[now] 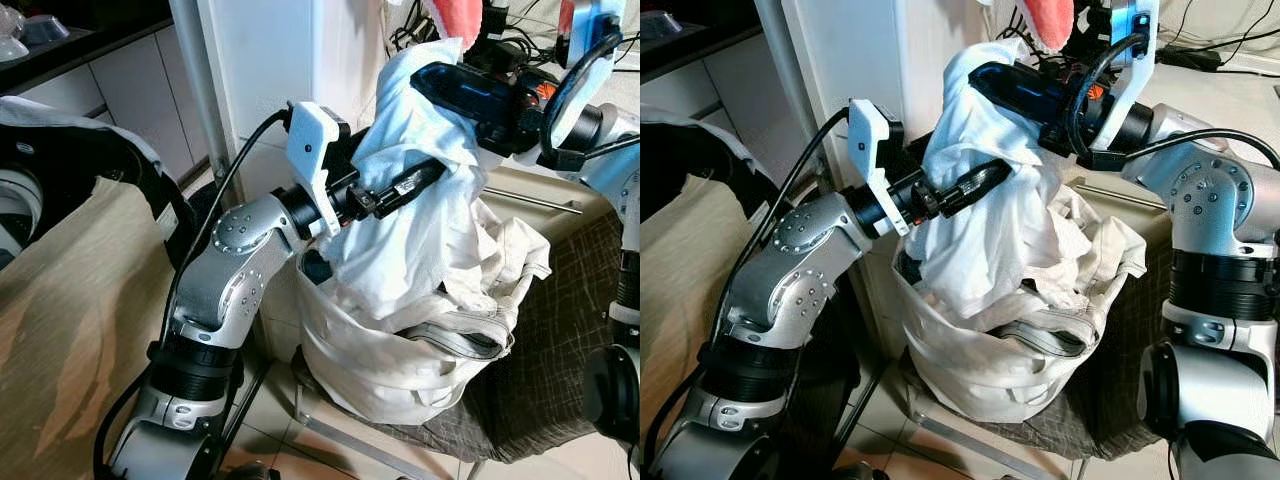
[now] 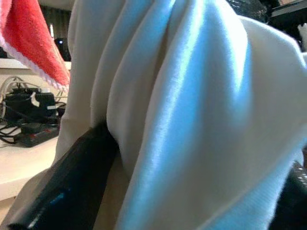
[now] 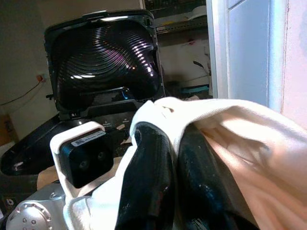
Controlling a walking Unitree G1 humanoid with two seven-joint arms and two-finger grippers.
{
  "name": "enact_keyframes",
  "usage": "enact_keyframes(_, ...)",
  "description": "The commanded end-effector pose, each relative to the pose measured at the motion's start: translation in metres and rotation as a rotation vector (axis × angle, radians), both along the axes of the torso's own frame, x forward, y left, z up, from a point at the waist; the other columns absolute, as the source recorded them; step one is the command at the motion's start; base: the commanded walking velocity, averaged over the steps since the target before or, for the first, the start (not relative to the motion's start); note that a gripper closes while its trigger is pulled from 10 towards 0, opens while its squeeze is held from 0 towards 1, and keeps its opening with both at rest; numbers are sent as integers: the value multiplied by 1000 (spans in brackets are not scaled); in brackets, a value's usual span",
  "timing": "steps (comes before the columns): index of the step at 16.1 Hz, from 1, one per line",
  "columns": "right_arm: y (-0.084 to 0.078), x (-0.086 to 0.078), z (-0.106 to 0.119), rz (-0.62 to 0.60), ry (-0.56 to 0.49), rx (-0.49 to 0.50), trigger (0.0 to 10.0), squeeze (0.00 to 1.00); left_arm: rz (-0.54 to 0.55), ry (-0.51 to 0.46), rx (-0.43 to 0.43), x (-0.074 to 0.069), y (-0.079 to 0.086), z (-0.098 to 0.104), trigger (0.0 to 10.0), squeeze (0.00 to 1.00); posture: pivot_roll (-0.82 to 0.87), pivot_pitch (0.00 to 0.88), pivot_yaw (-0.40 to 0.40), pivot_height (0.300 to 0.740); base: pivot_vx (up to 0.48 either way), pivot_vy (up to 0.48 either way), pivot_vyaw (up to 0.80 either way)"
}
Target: Clothes washing
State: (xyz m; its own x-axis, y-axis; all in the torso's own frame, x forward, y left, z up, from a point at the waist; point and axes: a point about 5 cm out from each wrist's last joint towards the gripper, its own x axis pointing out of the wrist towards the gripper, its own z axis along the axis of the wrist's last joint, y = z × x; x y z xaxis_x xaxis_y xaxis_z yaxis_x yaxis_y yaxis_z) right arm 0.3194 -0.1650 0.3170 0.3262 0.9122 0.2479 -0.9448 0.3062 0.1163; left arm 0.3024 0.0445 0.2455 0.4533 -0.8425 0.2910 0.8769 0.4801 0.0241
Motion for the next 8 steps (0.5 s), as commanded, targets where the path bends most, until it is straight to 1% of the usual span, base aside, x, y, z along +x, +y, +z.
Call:
enact_keyframes(1, -2, -4, 4, 6, -18, 20, 0, 0, -36, -1, -8, -4, -3, 1, 0, 0, -51, 0, 12, 740, 0, 0, 0)
enact_keyframes(8, -1, -2, 1, -18, -8, 1, 0, 0, -51, 4, -11, -5, -1, 1, 0, 0, -49, 0, 12, 740, 0, 0, 0)
